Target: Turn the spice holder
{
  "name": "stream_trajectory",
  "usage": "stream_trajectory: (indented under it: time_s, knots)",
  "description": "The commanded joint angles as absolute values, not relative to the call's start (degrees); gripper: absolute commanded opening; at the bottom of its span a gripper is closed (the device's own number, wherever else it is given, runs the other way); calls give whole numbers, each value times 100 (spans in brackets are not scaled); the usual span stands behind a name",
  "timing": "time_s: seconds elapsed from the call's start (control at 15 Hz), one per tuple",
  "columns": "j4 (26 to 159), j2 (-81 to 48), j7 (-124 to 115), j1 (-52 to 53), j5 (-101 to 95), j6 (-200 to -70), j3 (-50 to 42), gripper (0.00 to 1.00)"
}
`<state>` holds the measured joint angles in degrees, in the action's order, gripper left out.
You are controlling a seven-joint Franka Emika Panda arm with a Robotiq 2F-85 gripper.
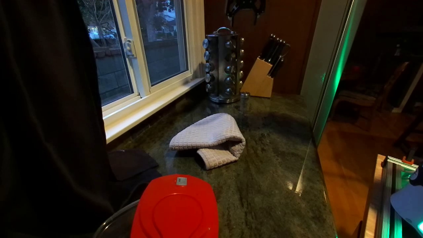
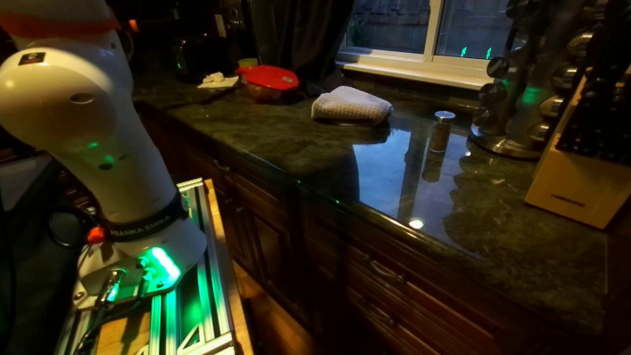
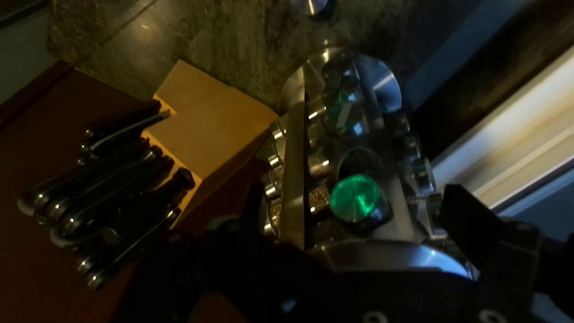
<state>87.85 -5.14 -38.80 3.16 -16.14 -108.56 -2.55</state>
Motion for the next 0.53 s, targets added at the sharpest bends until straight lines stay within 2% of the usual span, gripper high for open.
stream_trajectory:
  time_s: [0.0, 0.13, 0.2, 0.47]
  knots:
    - [9298, -75, -2818, 172, -1066, -10387, -186, 100]
    - [9554, 49, -2192, 117, -710, -10460, -199, 100]
    - [9103, -244, -2716, 166, -1074, -10405, -181, 100]
    - [9318, -125, -2321, 113, -882, -10402, -180, 100]
